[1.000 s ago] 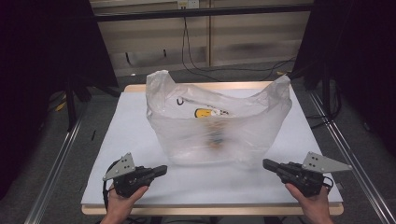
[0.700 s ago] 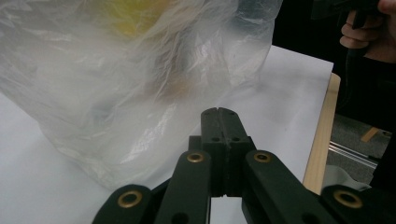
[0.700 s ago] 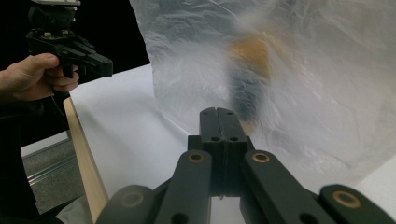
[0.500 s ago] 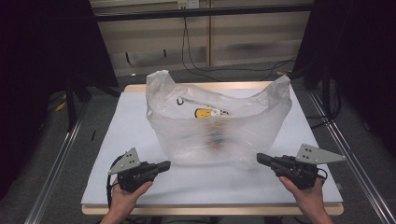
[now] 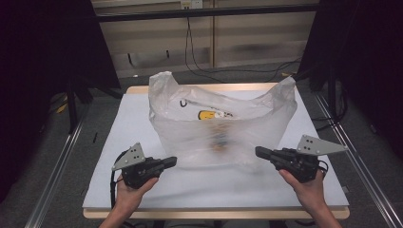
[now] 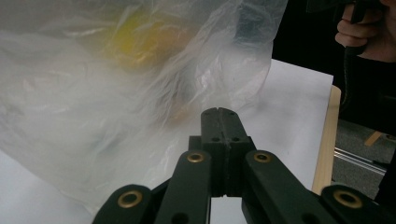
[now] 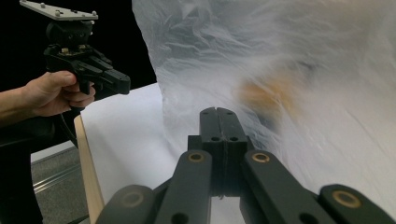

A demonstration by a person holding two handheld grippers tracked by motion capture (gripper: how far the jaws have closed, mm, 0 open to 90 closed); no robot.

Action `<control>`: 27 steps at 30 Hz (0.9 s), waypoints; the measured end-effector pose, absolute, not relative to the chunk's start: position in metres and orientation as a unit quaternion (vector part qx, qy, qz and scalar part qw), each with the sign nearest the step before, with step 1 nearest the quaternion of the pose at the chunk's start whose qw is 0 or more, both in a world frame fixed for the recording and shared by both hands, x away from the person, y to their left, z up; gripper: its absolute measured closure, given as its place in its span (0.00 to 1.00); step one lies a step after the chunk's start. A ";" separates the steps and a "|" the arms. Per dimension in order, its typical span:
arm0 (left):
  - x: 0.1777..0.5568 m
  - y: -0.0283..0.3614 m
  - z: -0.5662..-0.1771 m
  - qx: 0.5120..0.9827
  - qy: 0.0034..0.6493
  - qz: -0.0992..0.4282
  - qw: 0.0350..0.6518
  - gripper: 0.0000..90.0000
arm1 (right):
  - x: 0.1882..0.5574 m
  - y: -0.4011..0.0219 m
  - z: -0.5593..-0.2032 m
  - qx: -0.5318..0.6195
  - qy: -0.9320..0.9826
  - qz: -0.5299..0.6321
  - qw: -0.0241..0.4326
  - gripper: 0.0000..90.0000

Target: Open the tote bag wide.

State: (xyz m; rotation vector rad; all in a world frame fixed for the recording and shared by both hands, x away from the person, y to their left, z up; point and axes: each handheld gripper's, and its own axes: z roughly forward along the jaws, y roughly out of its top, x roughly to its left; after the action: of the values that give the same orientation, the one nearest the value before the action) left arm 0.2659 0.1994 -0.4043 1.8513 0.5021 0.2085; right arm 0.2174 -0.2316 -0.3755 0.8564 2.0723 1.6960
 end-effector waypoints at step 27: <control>0.270 0.176 -0.365 0.774 0.187 0.080 0.599 1.00 | 0.236 -0.214 -0.321 0.266 0.718 0.619 0.175 1.00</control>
State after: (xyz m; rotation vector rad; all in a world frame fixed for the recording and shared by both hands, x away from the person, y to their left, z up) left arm 0.2704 0.1764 -0.3651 1.7954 0.4344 0.1853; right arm 0.2355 -0.2141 -0.3206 0.7541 2.0354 1.7535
